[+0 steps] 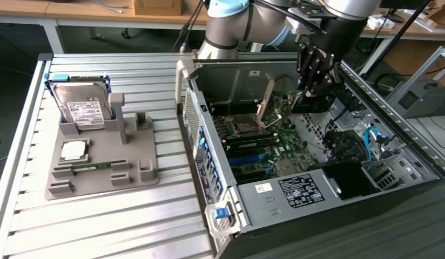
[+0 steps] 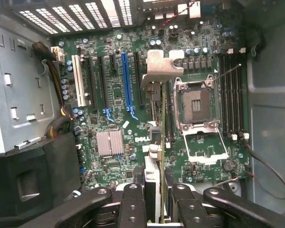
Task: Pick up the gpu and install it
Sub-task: 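Insert the gpu into the slot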
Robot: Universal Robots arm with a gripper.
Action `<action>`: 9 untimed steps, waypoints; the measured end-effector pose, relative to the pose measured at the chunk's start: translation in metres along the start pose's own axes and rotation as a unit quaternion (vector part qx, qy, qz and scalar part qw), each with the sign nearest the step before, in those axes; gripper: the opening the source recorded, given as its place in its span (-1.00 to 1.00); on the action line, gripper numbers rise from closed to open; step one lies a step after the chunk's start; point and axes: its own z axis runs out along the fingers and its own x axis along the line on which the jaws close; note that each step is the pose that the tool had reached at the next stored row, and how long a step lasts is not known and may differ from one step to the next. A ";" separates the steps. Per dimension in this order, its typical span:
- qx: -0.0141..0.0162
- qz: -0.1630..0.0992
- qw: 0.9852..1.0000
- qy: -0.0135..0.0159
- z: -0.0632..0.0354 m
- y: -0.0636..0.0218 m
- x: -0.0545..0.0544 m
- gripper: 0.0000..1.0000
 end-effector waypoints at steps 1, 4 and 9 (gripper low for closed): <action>0.000 0.000 1.000 0.000 0.0000 0.0003 0.001 -0.47; 0.000 0.000 1.000 0.000 0.0001 0.0014 0.005 -0.47; 0.000 0.000 1.000 0.000 0.0006 0.0055 0.007 -0.47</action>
